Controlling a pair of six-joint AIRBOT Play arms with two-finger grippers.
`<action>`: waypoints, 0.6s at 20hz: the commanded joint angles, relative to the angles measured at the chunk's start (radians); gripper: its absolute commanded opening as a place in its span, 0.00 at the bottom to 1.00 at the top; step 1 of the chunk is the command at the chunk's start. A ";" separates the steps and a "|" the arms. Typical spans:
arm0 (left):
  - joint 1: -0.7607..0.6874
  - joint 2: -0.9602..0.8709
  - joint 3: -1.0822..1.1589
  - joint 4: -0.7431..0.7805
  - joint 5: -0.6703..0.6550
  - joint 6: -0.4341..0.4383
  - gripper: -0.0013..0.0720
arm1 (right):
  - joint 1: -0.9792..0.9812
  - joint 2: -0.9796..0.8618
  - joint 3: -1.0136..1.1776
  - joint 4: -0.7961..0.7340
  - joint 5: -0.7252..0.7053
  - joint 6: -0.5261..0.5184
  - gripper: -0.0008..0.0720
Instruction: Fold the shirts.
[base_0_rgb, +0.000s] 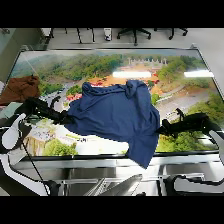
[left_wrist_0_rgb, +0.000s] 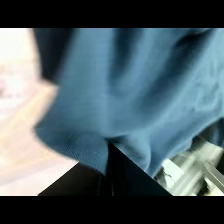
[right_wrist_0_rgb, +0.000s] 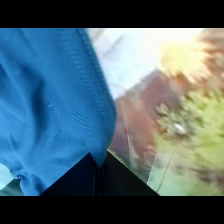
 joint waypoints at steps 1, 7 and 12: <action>0.006 0.116 0.002 -0.031 0.008 0.016 0.04 | 0.071 0.043 0.067 0.098 -0.073 -0.079 0.03; 0.052 0.734 0.164 -0.208 -0.113 0.095 0.04 | 0.091 0.594 0.466 0.265 0.153 -0.140 0.03; 0.142 1.285 0.351 -0.162 -0.539 0.064 0.04 | 0.082 0.971 0.697 0.259 0.488 -0.153 0.03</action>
